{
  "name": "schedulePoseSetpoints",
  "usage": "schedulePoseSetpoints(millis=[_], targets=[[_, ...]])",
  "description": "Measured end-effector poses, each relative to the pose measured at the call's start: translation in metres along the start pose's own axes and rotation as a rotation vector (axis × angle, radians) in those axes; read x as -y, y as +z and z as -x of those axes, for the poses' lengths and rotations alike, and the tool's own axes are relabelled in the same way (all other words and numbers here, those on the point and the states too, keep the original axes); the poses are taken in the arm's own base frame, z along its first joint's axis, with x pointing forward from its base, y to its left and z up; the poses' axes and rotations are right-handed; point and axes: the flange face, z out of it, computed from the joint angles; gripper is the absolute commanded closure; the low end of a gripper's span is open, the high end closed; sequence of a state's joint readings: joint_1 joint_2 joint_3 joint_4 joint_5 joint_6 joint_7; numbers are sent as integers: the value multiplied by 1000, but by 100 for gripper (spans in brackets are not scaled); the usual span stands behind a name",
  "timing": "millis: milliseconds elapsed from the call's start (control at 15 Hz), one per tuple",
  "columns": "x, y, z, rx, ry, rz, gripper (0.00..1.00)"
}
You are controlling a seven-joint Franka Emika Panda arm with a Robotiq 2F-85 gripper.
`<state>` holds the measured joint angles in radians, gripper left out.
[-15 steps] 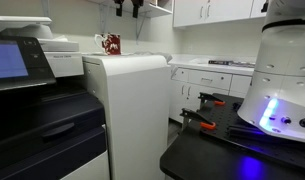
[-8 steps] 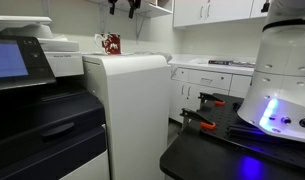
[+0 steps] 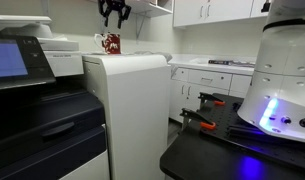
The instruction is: Remove the pen from the mug
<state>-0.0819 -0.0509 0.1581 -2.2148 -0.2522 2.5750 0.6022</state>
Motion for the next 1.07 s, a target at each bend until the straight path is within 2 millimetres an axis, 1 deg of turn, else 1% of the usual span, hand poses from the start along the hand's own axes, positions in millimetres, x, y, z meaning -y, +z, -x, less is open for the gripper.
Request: schedulePoseSetpoints(millis=[200,533,600,733,800,867,933,1000,1067], targets=[[7,14,-8,7,18,3,32],[9,38,-14,32,26,11,44],[10,41,-15,36,28,13,47],[11,46,-16,38,35,15,48],[12,47,-17,39,35,15,52],[12,49,-17,41,34,16,66],[13,51,-17,43,34,18,78],[13,54,-16,48,33,20,83],[12,58,-15,53,33,23,96]])
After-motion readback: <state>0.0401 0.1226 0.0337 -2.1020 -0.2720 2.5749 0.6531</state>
